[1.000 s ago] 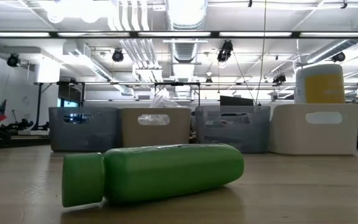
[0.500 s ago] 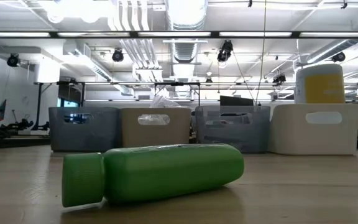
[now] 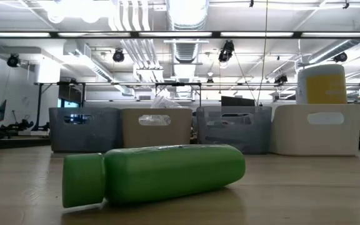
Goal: Pick & Place Travel size toiletries
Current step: Put the blue razor into the right black bin
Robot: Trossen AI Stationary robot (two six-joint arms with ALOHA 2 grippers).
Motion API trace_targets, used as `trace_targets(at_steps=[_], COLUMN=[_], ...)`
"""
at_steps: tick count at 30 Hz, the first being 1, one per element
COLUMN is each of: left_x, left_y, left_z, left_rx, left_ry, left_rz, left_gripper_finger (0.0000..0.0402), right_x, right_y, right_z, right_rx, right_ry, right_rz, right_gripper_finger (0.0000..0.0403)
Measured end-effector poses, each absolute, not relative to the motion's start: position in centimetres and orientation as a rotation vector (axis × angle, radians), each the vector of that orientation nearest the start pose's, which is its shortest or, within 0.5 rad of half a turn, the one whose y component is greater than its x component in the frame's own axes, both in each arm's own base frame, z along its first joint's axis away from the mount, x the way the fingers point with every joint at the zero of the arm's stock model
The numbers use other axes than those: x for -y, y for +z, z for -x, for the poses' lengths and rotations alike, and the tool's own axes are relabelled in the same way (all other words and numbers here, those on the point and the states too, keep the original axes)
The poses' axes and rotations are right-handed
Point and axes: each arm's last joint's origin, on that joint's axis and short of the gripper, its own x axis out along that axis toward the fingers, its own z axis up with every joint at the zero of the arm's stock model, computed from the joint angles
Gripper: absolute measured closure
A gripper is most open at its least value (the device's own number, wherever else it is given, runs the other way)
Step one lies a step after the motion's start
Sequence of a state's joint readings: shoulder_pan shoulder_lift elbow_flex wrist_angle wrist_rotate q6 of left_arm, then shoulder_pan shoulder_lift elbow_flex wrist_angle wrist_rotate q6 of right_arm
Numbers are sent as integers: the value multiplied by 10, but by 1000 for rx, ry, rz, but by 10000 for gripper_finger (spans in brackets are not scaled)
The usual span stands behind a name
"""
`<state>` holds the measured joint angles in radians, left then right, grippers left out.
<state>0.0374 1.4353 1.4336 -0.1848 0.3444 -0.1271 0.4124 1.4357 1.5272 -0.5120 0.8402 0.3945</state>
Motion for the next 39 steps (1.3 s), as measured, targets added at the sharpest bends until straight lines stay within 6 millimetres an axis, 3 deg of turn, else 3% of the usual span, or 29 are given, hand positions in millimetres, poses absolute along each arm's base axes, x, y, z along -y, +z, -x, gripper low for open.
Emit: trace_targets(at_steps=[19, 34, 39], left_x=[-9, -10, -11], left_y=[401, 402, 401], left_z=[-324, -325, -325], left_rx=[-216, -192, -202], left_ry=[-307, -304, -284], left_rz=[124, 96, 92], left_gripper_finger=[371, 365, 343], right_x=[-92, -89, -84], right_y=[412, 411, 408], right_z=[-300, -300, -301], right_rx=[-235, -247, -274], right_ry=[-412, -422, -435], right_rz=[-179, -180, -175], right_gripper_finger=[234, 369, 377])
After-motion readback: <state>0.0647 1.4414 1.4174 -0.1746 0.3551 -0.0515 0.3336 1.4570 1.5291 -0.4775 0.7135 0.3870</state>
